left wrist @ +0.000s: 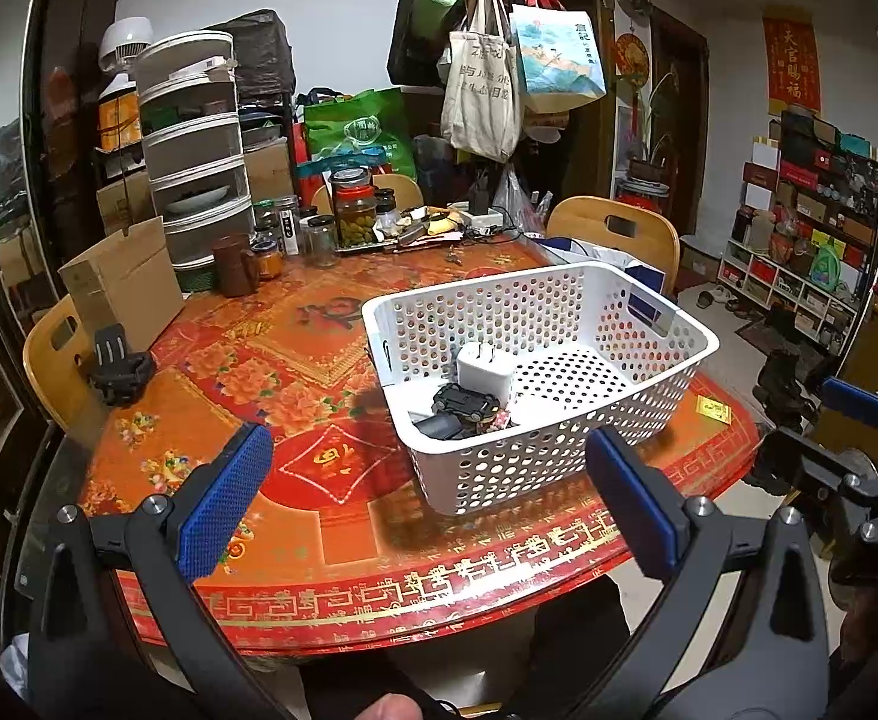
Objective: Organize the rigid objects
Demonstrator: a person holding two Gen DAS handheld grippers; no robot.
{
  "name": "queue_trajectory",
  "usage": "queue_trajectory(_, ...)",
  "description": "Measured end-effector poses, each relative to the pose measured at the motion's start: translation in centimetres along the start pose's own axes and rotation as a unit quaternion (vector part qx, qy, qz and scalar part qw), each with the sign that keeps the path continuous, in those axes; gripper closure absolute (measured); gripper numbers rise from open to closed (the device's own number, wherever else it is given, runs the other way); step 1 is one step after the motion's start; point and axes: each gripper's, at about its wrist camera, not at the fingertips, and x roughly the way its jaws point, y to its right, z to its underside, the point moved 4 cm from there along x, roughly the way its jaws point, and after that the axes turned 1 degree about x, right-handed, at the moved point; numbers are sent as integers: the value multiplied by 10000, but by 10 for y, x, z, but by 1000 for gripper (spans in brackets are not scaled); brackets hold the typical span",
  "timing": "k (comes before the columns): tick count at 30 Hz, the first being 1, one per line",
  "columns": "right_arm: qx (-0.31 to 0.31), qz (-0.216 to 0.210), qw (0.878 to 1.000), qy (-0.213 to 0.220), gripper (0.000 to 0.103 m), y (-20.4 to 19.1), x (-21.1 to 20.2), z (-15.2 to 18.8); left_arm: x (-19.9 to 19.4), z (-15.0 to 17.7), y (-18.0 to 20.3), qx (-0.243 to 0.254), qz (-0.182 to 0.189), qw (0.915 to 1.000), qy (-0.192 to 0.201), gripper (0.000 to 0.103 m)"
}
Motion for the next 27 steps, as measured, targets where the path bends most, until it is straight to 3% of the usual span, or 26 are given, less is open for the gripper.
queue_trajectory(27,-90,-74,9999,-4,0,-7,1,0,7,4,10,-7,-41,10000,-51,0)
